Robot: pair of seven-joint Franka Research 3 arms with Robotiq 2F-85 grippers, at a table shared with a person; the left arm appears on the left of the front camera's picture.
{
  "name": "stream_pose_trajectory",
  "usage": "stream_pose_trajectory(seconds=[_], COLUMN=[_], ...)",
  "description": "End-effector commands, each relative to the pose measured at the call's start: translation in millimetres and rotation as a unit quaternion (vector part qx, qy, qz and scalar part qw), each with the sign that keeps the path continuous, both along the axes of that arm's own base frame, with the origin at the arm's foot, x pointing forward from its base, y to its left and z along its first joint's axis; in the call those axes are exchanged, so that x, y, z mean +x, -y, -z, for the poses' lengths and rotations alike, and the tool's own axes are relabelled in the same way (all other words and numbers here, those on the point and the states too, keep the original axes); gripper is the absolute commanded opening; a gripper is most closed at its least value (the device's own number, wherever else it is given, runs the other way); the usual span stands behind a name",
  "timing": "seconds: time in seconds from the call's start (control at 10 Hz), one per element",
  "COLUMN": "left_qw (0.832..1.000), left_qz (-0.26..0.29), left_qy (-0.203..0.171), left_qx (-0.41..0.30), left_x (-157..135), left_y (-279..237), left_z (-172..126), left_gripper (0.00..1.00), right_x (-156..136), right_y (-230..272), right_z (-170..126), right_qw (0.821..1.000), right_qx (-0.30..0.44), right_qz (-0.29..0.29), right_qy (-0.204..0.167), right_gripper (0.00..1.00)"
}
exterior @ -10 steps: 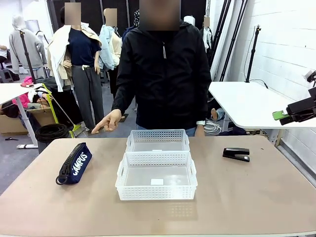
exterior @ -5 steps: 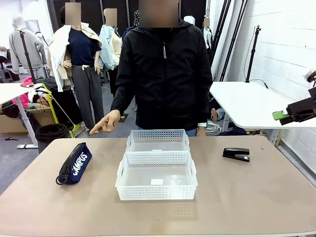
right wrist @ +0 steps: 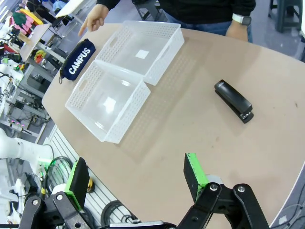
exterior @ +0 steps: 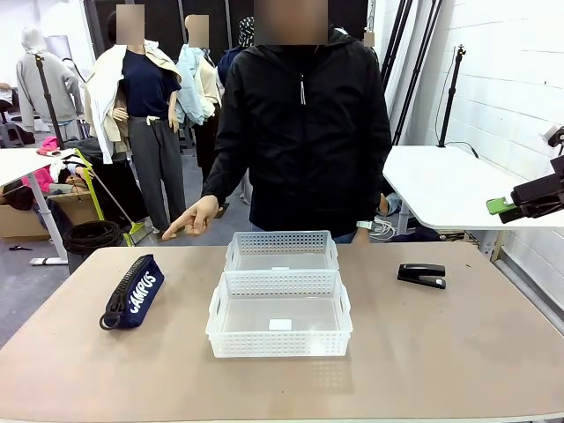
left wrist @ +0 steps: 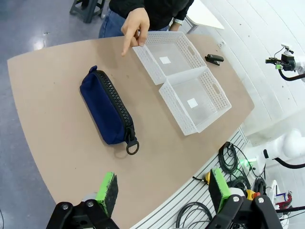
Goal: Distribute items into two baskets.
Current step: Pick up the Pencil pouch that the person points to.
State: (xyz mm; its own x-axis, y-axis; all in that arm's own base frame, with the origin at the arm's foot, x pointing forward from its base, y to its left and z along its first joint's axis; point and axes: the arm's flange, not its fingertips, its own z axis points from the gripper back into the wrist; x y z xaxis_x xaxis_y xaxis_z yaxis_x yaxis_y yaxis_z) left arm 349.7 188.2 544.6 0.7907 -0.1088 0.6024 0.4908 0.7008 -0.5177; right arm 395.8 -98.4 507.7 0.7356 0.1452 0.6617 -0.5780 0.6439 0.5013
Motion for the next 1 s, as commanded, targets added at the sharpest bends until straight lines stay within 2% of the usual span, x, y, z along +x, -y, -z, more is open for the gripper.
stream_pose_trajectory(seconds=[0.0,0.2,0.4,0.6,0.9], left_qw=[1.000,1.000,0.997,0.987,0.968], left_qz=[0.000,0.000,0.004,0.003,0.039], left_qy=[0.000,0.000,-0.028,-0.056,-0.080], left_qx=[0.000,0.000,0.068,0.153,0.235], left_x=[0,0,35,68,105], left_y=[0,0,22,51,104], left_z=[0,0,-39,-76,-106], left_gripper=[1.00,1.00,1.00,1.00,1.00], right_x=[0,0,0,0,0], right_y=[0,0,0,0,0], right_z=[0,0,0,0,0], right_qw=[1.000,1.000,1.000,1.000,1.000], right_qx=[0.000,0.000,0.000,0.000,0.000], right_qz=[0.000,0.000,0.000,0.000,0.000], right_qy=[0.000,0.000,0.000,0.000,0.000], right_gripper=[1.00,1.00,1.00,1.00,1.00])
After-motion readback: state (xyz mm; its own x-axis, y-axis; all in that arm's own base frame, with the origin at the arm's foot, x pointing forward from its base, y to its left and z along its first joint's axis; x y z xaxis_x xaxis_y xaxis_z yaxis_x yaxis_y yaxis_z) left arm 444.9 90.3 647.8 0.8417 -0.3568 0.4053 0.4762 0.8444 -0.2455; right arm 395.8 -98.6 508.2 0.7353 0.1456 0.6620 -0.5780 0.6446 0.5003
